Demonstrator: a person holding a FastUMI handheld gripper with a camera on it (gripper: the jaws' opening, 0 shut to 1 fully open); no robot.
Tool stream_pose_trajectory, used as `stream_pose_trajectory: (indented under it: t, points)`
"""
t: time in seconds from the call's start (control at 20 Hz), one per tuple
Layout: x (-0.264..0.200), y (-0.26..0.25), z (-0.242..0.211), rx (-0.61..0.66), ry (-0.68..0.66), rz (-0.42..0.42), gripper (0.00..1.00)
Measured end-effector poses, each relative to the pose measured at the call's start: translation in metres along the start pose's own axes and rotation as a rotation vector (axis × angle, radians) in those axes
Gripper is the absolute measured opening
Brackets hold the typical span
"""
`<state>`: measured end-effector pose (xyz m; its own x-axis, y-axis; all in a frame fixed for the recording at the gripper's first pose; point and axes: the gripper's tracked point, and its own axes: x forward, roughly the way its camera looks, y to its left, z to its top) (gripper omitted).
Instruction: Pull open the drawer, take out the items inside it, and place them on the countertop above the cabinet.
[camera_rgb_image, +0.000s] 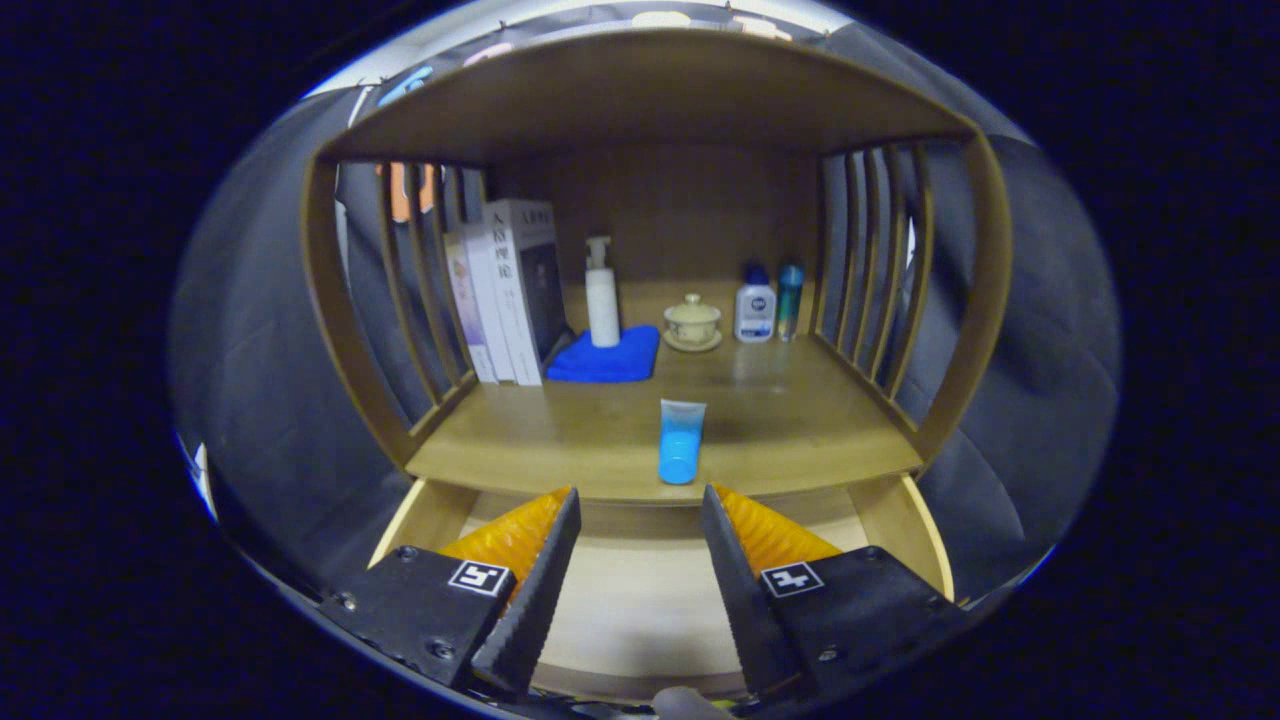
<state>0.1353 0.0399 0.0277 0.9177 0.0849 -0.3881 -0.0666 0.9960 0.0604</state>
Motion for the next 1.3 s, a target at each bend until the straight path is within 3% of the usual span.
stream_pose_trajectory:
  t: [0.1,0.2,0.4,0.65,1.3]
  points:
    - [-0.031,0.002,0.001,-0.026,-0.083,0.008,0.83]
    - [-0.070,0.003,0.004,-0.032,-0.153,-0.003,1.00]
    - [-0.111,0.011,-0.008,-0.002,-0.246,0.039,1.00]
    - [-0.135,0.001,-0.042,-0.021,-0.300,0.008,1.00]
    - [-0.109,-0.013,-0.178,-0.076,-0.199,-0.041,1.00]
